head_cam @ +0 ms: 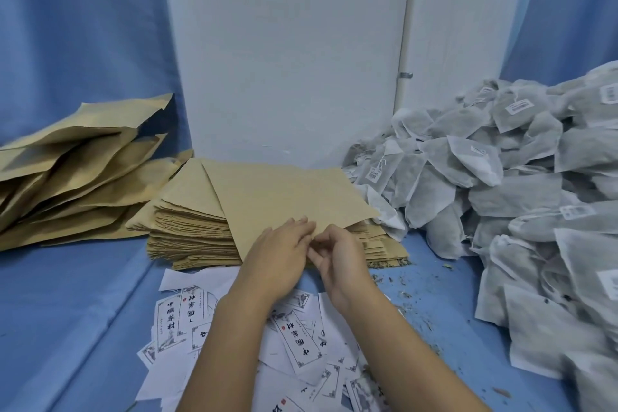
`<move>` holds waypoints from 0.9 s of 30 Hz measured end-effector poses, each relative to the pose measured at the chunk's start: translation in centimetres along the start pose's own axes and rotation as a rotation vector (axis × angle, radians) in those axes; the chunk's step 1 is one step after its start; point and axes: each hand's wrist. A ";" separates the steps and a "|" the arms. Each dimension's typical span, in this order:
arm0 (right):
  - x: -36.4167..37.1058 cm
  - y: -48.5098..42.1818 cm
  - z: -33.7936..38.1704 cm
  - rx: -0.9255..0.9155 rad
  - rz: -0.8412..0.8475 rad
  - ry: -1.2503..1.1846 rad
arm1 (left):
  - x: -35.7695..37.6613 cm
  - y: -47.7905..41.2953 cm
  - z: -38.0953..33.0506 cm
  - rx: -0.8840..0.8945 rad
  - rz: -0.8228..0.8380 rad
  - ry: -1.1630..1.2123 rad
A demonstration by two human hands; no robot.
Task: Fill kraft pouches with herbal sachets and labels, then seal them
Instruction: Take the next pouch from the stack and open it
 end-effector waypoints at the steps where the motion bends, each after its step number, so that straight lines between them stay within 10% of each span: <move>1: 0.0 -0.1 0.0 -0.002 -0.004 0.004 | 0.0 0.1 -0.1 -0.009 -0.014 -0.028; 15: 0.8 0.5 0.4 0.037 -0.009 -0.007 | 0.6 -0.1 0.2 -0.146 -0.207 0.163; 27: 1.0 0.9 0.3 0.028 -0.014 0.119 | 0.6 0.2 -0.8 -0.024 -0.223 -0.173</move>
Point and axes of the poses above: each hand's wrist, its own y-axis away from the middle knuckle, its own x-axis out of the palm, z = x × y, and after that the axes turned 12 degrees about x, right-handed
